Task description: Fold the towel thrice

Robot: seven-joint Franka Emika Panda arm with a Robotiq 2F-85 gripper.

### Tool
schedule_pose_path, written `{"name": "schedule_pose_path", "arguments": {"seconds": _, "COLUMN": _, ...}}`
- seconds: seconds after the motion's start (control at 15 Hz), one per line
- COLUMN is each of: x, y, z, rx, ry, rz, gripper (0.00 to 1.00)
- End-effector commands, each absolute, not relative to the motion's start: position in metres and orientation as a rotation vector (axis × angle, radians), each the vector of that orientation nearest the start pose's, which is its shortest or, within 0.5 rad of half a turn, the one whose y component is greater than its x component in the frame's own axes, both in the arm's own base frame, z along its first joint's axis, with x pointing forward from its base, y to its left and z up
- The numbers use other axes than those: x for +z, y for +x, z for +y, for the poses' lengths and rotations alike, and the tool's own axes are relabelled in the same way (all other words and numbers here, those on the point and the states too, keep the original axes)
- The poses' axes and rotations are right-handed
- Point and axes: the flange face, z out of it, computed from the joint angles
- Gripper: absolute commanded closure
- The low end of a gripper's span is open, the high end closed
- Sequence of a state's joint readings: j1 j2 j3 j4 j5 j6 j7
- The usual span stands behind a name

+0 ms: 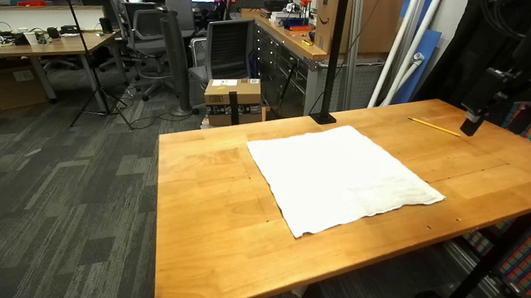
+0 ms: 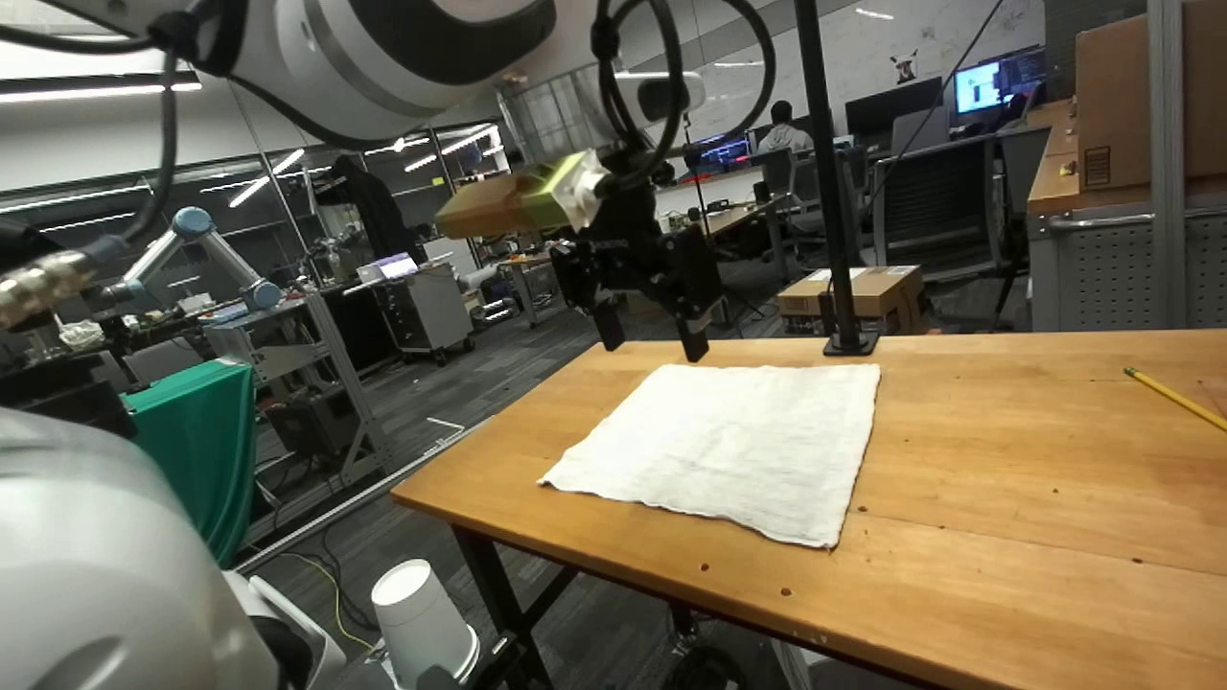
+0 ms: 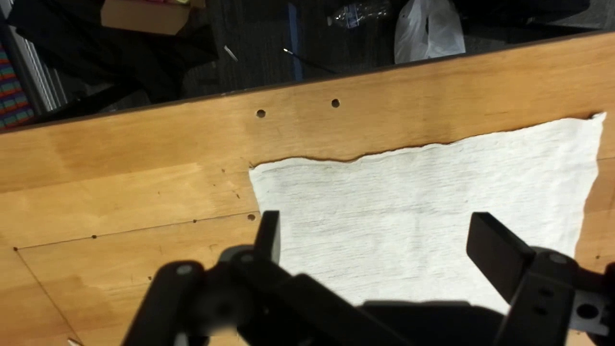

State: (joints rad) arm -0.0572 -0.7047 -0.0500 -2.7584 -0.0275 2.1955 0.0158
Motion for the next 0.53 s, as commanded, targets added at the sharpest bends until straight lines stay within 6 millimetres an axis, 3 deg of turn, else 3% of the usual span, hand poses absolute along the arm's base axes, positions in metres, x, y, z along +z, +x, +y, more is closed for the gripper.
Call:
{"name": "schedule_pose_path", "arguments": {"seconds": 0.0, "x": 0.412, "y": 0.379, "z": -0.058, "rx": -0.228, "ry": -3.157, "rz": 0.151, "gripper": 0.00}}
{"name": "schedule_pose_path", "arguments": {"seconds": 0.47, "x": 0.365, "y": 0.427, "z": -0.109, "rx": -0.138, "ry": -3.171, "rz": 0.208, "gripper": 0.00}}
